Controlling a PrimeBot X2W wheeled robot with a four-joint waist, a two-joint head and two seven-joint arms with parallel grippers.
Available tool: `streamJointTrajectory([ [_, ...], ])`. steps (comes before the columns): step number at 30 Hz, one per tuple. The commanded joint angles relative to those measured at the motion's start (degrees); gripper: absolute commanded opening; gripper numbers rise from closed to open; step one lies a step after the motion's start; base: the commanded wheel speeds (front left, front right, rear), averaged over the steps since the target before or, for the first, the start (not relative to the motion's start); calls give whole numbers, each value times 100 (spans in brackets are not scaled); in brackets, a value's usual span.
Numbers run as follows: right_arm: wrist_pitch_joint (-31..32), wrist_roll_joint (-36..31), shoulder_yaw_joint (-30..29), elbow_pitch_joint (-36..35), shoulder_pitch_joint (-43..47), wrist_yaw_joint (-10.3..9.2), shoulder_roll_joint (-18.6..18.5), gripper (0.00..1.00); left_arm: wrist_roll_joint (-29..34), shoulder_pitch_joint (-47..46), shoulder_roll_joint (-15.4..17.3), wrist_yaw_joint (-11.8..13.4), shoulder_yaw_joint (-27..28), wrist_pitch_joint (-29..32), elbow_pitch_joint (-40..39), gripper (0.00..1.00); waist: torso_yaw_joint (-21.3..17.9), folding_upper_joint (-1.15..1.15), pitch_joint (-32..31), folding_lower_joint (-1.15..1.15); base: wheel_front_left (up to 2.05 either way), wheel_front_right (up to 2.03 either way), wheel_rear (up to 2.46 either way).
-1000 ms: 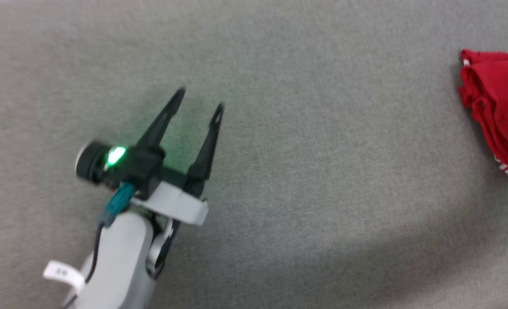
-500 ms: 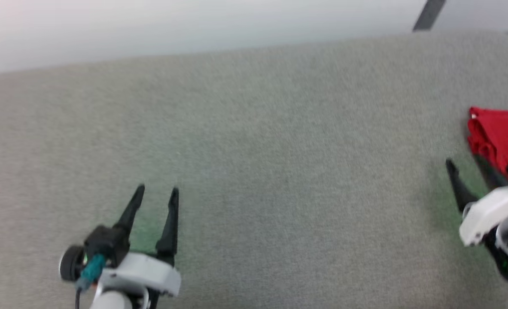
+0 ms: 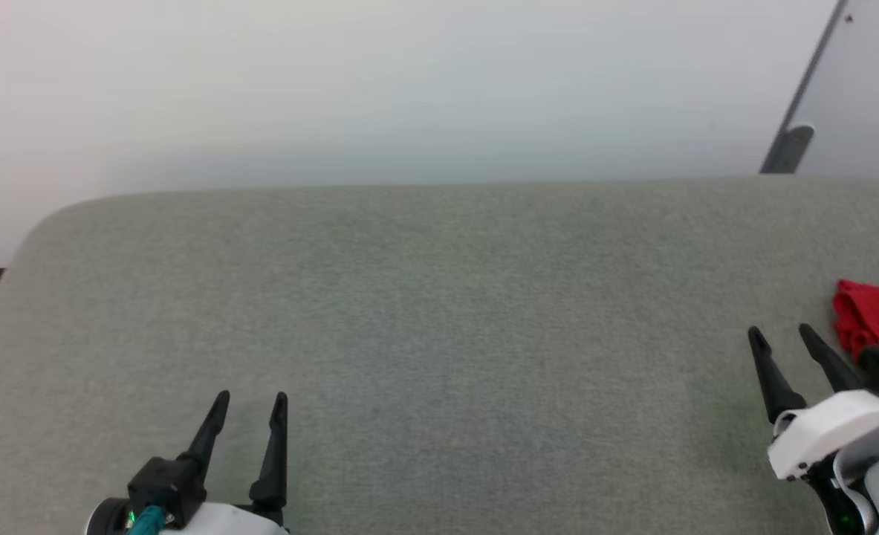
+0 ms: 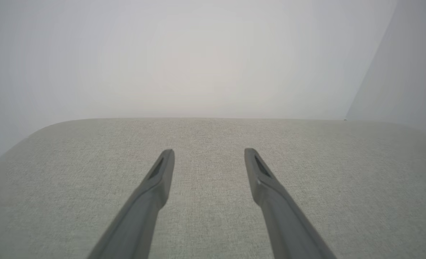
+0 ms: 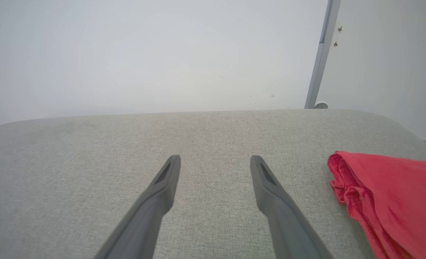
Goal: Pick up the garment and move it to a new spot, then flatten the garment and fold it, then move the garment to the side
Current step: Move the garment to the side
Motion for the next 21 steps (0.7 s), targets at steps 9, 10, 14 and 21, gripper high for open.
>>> streamJointTrajectory([
  [9, -24, -484, -872, -1035, 876, -10, 193, 100, 75, 238, -85, -39, 13, -3, -274, 100, 337, 0, -245, 0, 0, 0, 0],
  [10, -24, -517, -946, -1162, 986, -10, 228, 100, 66, 273, -78, -39, 2, -3, -308, 100, 341, 0, -249, 0, 0, 0, 0],
  [14, -23, -606, -1205, -1687, 1382, -10, 315, 100, -3, 373, -58, -37, -18, -3, -480, 100, 374, 0, -257, 0, 0, 0, 0],
  [21, -23, -709, -1639, -2413, 2046, -10, 491, 100, 29, 648, -91, -36, -4, -3, -861, 100, 400, 0, -271, 0, 0, 0, 0],
])
